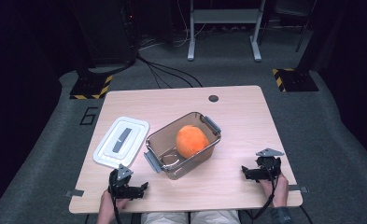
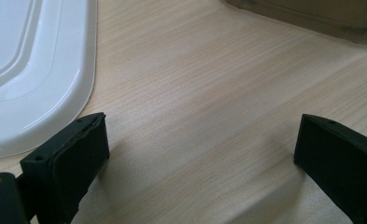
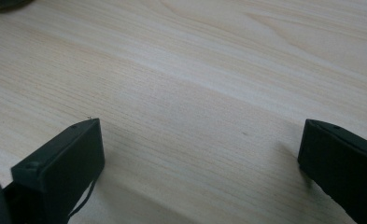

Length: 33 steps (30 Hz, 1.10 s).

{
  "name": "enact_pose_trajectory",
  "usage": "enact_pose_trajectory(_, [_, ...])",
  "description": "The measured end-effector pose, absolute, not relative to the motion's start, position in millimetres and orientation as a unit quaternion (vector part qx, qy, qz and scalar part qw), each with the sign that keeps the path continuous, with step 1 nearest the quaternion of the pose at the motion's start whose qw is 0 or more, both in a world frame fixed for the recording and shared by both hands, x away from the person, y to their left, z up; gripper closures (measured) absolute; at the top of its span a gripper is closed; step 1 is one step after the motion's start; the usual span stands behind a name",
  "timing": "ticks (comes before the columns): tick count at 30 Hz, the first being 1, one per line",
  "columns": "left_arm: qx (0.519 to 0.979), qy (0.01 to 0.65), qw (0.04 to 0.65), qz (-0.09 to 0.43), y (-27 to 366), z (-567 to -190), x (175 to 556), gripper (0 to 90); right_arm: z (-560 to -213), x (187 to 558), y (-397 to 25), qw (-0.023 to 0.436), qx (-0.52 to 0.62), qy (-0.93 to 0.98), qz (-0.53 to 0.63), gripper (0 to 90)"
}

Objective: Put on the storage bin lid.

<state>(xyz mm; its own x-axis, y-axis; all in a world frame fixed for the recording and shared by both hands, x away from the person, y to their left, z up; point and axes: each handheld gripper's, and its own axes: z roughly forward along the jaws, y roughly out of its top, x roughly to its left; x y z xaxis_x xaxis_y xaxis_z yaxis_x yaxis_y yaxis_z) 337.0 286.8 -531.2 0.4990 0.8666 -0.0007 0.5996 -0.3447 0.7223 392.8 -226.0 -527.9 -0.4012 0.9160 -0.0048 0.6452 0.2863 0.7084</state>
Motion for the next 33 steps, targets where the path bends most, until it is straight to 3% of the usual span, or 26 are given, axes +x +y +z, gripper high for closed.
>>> enact_pose_trajectory(8, [0.795, 0.463, 0.340, 0.194, 290, -531, 334, 2.5, -529, 387, -222, 0.236, 0.503, 0.768, 0.319, 0.0])
enact_pose_trajectory(15, [0.772, 0.478, 0.365, 0.206, 308, -521, 335, 6.1, -529, 390, -224, 0.219, 0.509, 0.767, 0.323, 0.0])
enact_pose_trajectory(23, [0.750, 0.501, 0.368, 0.226, 333, -505, 363, 5.1, -529, 391, -225, 0.219, 0.506, 0.769, 0.322, 0.0])
enact_pose_trajectory(33, [0.742, 0.520, 0.365, 0.214, 347, -505, 404, 0.3, -529, 391, -225, 0.219, 0.507, 0.769, 0.322, 0.0])
